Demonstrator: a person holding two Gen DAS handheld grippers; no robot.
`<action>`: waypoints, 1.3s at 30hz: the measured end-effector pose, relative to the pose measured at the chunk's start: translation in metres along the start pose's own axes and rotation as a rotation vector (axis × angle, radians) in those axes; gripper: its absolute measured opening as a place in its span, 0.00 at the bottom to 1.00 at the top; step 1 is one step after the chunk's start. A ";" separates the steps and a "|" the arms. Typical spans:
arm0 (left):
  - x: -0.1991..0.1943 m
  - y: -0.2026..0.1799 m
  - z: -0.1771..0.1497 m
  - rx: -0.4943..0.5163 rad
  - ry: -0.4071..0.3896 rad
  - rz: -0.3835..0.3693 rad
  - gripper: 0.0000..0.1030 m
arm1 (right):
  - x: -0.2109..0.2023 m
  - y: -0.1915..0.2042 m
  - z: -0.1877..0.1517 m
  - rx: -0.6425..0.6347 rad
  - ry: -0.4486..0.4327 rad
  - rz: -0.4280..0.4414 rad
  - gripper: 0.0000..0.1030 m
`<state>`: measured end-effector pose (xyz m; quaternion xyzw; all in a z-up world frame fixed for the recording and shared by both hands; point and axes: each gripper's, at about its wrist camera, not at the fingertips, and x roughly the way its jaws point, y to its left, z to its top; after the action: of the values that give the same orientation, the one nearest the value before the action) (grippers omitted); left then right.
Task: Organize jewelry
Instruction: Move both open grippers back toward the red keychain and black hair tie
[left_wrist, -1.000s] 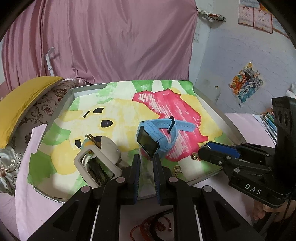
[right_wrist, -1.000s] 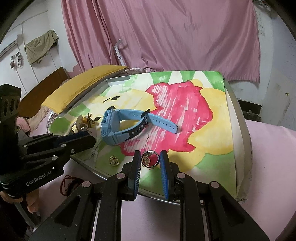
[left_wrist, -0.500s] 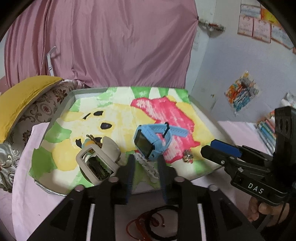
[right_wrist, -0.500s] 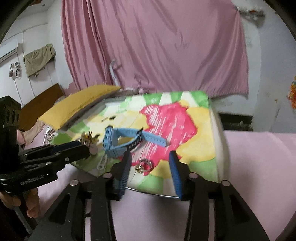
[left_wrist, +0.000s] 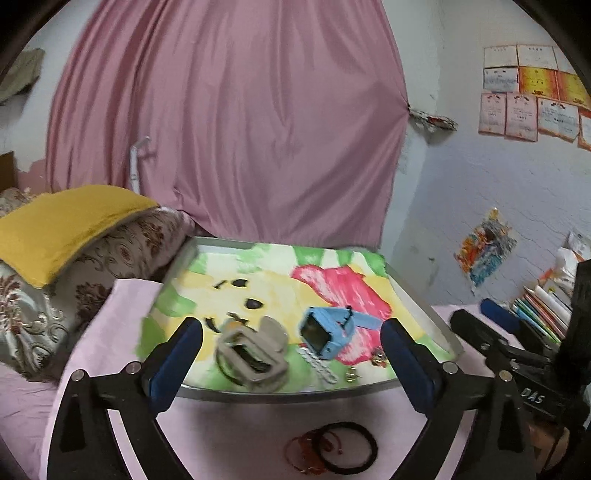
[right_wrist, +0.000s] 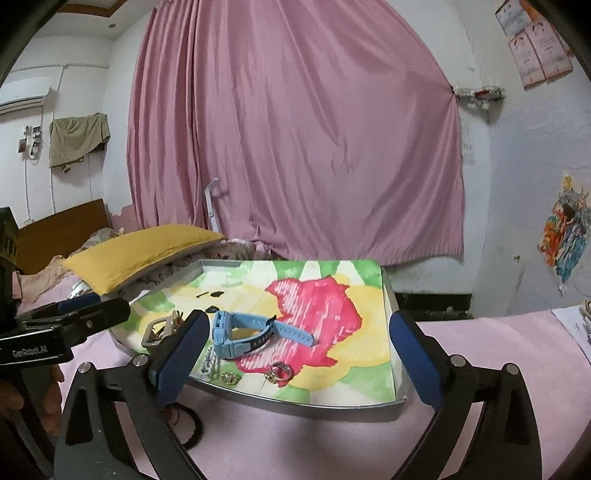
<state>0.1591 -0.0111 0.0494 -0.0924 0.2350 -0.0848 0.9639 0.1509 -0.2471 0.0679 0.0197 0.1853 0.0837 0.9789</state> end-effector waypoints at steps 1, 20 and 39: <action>-0.001 0.002 -0.001 -0.002 0.000 0.012 0.97 | -0.002 0.001 0.000 -0.003 -0.006 0.002 0.93; -0.010 0.030 -0.027 0.019 0.130 0.064 0.99 | 0.004 0.017 -0.022 -0.099 0.190 0.132 0.96; 0.003 0.027 -0.052 -0.025 0.333 -0.071 0.90 | 0.034 0.038 -0.042 -0.194 0.425 0.227 0.61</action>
<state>0.1409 0.0075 -0.0035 -0.0970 0.3893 -0.1300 0.9067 0.1604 -0.2033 0.0194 -0.0719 0.3746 0.2126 0.8996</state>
